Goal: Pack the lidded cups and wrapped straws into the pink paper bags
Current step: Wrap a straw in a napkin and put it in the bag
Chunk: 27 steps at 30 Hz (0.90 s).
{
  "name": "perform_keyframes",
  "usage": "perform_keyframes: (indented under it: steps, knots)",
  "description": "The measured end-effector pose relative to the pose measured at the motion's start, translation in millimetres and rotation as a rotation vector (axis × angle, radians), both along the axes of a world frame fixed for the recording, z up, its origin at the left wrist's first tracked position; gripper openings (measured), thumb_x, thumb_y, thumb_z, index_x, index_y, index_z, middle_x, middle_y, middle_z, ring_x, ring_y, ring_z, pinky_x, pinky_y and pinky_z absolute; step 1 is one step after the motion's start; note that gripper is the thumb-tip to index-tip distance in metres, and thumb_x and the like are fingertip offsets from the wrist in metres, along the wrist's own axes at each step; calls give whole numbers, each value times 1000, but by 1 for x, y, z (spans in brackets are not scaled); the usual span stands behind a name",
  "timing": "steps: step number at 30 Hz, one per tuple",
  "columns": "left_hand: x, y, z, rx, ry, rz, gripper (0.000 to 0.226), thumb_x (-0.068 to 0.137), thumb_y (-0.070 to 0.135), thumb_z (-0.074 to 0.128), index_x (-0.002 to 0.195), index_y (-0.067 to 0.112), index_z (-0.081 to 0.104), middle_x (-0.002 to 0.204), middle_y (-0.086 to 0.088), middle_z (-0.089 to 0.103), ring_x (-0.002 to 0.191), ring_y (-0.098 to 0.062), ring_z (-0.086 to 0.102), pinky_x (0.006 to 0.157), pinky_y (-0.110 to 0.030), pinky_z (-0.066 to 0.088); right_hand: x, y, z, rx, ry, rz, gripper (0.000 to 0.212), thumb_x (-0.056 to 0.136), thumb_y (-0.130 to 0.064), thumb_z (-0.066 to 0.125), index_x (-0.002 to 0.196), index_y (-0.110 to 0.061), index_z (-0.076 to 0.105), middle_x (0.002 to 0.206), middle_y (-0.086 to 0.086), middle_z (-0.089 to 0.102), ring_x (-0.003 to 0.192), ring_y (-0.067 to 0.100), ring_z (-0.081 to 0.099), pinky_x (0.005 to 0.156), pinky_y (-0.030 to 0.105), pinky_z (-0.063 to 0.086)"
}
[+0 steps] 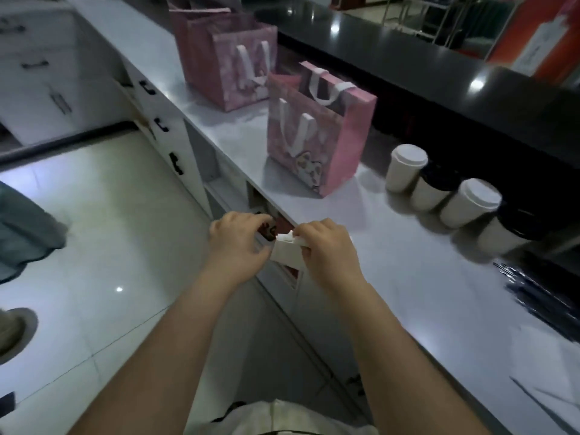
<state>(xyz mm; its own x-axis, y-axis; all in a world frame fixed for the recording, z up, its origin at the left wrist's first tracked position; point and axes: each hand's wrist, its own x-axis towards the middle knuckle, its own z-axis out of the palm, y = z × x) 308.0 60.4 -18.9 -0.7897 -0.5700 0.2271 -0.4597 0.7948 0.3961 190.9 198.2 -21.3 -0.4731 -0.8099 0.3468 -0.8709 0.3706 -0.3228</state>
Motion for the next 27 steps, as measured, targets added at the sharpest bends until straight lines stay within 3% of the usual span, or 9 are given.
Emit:
perform_keyframes:
  steps: [7,13,19,27]
  knots:
    - [32,-112,-13,-74,-108,25,48,82,39,62,130,38,54,126,13,58,122,-16,43,96,-35,28,13,-111,12,-26,-10,1,22,71,-1,65,92,-6,71,89,9,71,82,37,58,70,45,46]
    - [13,-171,-9,-13,-96,9,46,83,32,61,129,34,55,126,9,57,123,-18,40,98,-36,23,-2,-169,27,-62,21,-38,28,70,8,67,93,-6,72,88,8,71,80,36,60,69,45,48]
    - [-44,-221,9,-5,-72,-13,44,84,35,63,127,32,57,125,8,58,123,-19,41,100,-39,25,-38,-211,46,-76,60,-44,29,68,10,66,91,-7,72,86,7,71,79,35,60,67,44,47]
    - [-172,-281,85,-101,89,-78,43,86,36,64,128,29,58,127,4,59,124,-23,43,100,-41,29,-150,-249,131,-335,146,-155,25,77,2,70,99,-9,71,98,6,71,93,30,61,81,39,44]
